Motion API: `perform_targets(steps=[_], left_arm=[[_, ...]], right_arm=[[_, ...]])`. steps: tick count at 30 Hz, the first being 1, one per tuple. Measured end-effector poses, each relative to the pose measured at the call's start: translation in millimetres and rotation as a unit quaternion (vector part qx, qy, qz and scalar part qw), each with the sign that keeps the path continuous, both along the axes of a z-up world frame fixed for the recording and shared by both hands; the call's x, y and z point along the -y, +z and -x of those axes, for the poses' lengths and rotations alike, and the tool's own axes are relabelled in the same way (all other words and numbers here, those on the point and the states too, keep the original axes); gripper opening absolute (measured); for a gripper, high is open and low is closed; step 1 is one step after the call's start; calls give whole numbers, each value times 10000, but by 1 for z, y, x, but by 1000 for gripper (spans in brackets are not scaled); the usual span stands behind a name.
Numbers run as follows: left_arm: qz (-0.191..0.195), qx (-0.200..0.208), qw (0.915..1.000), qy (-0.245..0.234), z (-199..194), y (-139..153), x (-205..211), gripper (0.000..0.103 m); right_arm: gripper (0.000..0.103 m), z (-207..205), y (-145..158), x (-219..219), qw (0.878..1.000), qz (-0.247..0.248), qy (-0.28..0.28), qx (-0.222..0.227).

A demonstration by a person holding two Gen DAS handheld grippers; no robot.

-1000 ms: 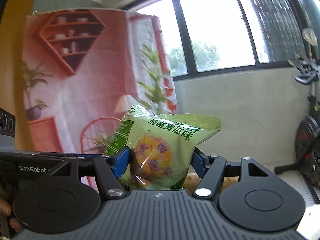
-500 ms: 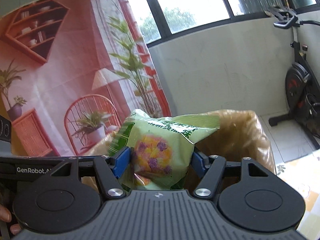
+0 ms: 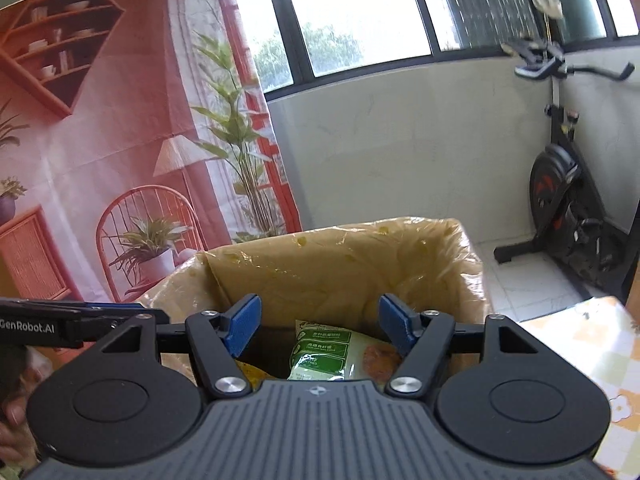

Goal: Organize snacks
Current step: 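Open both tools to drop the green bags into the box, then lower the left tool onto a green bag while the right tool lowers onto an orange bag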

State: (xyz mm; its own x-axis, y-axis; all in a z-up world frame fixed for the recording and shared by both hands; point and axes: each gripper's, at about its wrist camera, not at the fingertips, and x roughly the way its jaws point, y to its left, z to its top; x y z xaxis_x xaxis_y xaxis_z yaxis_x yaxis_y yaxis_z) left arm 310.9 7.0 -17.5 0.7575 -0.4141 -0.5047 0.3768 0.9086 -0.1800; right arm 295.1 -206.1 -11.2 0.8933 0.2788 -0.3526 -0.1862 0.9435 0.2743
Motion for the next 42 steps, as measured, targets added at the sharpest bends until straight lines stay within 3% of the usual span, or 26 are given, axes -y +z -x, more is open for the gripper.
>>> perform_targets(steps=[9, 17, 21, 23, 31, 42], left_arm=[[-45, 145, 9996, 221, 38, -4, -13, 64], [79, 179, 9993, 311, 62, -12, -14, 64], [142, 19, 9998, 163, 69, -30, -9, 65], [153, -116, 9998, 50, 71, -41, -4, 71], [39, -830, 9959, -355, 71, -94, 31, 72], [19, -1364, 9889, -588, 69, -126, 54, 82]], right_arm=[[69, 50, 0, -9, 9996, 94, 99, 229], [70, 77, -18, -7, 10000, 13, 78, 52], [70, 85, -32, -7, 9997, 124, 61, -180], [70, 89, -40, -5, 9994, 179, -3, -286], [70, 110, -70, 15, 9960, 201, -249, -835], [71, 145, -101, 33, 9869, 329, -565, -1473]])
